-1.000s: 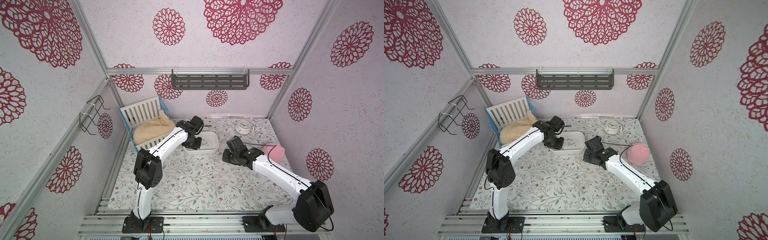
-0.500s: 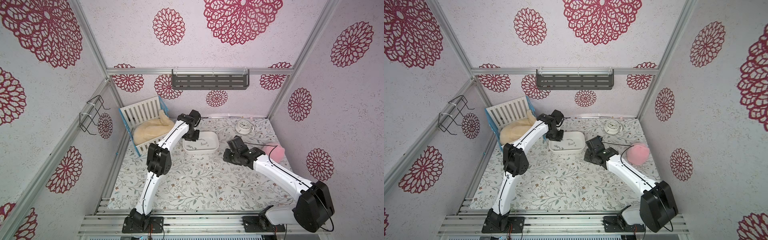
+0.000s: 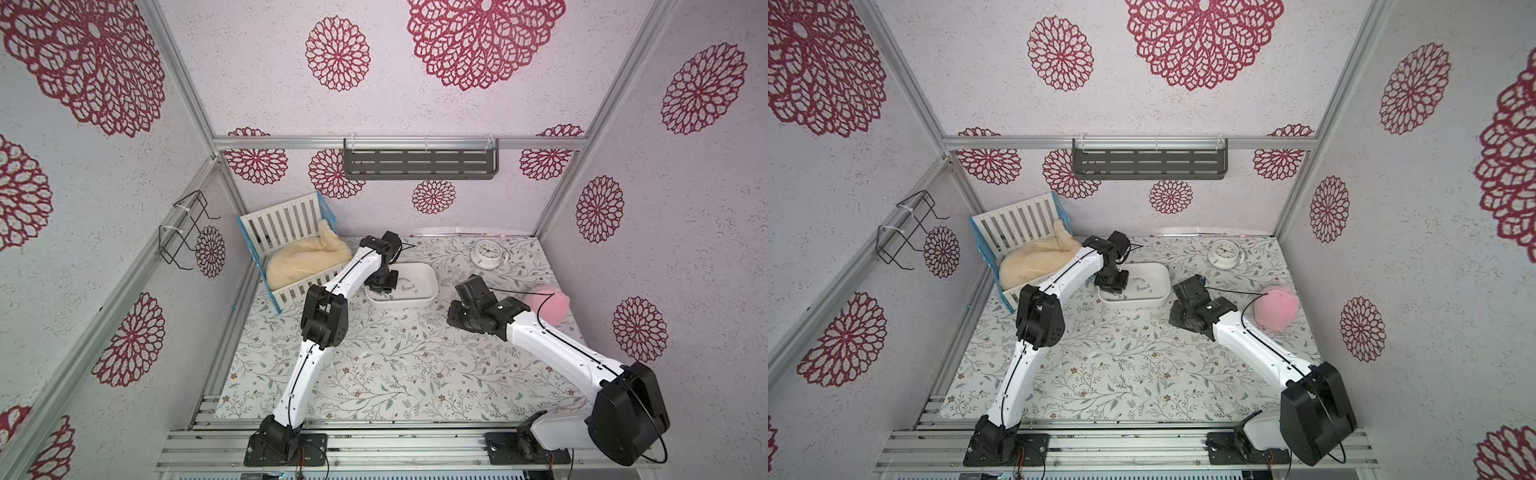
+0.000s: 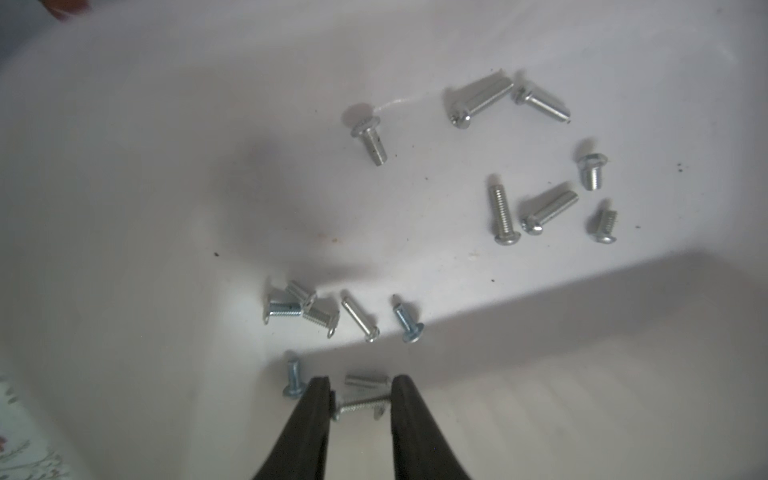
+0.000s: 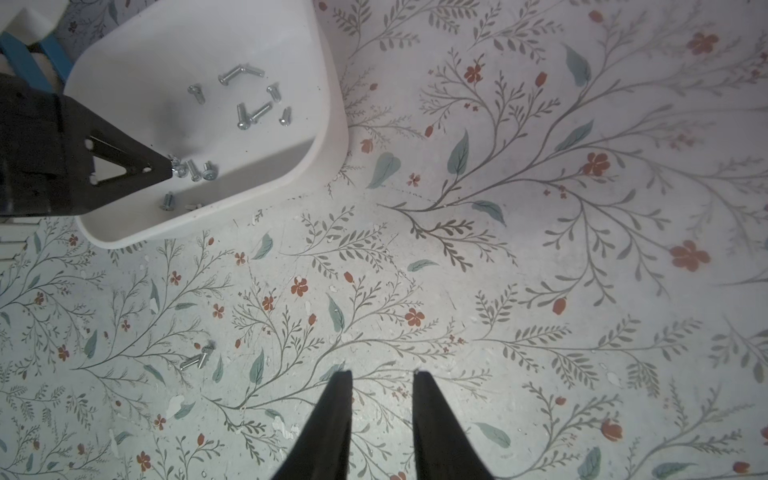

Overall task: Put the screws on the desktop into the storage box
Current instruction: Place the screw in the storage box.

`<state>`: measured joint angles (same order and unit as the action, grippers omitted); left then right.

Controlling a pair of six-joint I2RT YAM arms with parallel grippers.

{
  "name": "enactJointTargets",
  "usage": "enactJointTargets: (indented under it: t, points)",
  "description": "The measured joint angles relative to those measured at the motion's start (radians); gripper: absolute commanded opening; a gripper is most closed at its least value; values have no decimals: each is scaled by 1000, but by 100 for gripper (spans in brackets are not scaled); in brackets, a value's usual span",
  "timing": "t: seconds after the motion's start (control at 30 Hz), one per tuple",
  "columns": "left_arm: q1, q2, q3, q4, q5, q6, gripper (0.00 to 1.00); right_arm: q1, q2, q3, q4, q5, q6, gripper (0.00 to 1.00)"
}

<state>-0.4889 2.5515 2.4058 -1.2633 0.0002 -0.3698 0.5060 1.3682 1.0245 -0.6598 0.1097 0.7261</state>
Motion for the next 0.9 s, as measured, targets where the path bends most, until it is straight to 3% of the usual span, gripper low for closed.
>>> enactJointTargets:
  t: [0.63, 0.9]
  points:
    - [0, 16, 15, -7, 12, 3, 44, 0, 0, 0, 0, -7, 0, 30]
    - [0, -172, 68, -12, 8, 4, 45, 0, 0, 0, 2, -34, 5, 30]
